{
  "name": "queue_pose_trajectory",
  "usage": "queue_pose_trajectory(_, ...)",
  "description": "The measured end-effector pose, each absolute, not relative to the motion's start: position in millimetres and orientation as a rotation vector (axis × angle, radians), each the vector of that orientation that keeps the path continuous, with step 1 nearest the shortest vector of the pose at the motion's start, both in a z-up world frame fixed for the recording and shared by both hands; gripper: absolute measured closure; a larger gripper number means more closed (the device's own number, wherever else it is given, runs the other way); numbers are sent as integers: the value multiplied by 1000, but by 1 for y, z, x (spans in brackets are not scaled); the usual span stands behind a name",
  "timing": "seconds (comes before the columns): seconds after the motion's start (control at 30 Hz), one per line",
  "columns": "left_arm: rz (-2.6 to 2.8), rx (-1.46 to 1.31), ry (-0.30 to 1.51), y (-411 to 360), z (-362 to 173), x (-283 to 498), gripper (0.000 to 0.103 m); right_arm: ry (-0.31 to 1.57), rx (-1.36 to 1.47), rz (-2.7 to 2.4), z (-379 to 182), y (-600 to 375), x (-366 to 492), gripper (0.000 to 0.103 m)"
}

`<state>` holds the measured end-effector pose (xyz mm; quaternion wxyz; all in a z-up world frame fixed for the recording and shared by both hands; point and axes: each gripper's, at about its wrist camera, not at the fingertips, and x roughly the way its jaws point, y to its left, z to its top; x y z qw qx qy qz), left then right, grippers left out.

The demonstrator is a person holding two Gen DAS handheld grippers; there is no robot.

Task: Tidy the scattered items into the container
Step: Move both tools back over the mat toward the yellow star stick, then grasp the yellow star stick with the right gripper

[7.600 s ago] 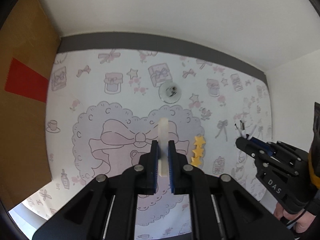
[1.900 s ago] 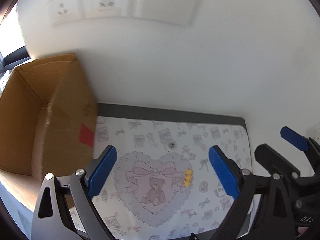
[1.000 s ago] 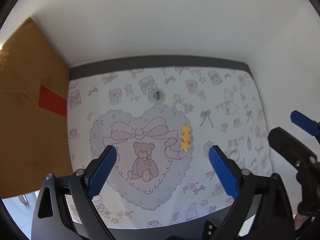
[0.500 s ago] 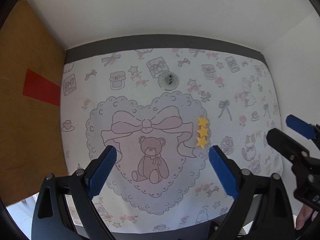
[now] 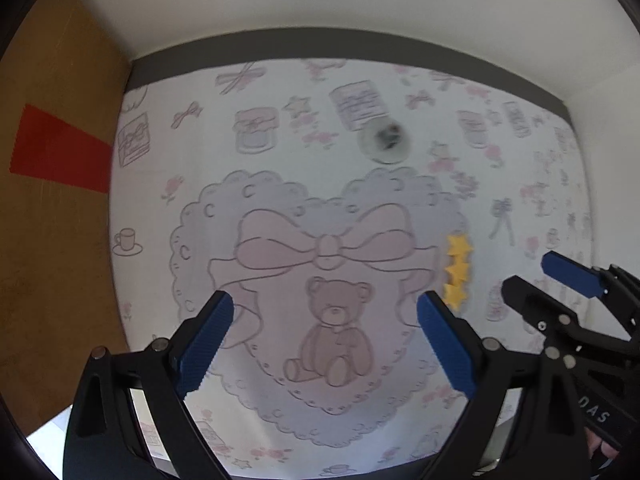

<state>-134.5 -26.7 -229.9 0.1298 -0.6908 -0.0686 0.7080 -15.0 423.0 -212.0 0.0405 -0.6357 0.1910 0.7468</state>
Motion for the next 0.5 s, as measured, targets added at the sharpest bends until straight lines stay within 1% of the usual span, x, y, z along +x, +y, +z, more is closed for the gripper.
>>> queue_pose_trajectory(0.2,2031,-2033,-191,-29,-243,-142,11,518,-2050,2264,-235,412,-30,48)
queue_pose_trajectory(0.3,2013,-2050,-190,-30,-249,-143,11,478,-2100,2244,-245,407,-35,51)
queue_pose_trajectory(0.4,1996,-2072,-200,-33,-257,-142,11,447,-2140,2239,-251,400,-37,52)
queue_pose_trajectory(0.5,1981,-2088,-205,-34,-262,-142,11,341,-2209,2269,-256,392,-38,52)
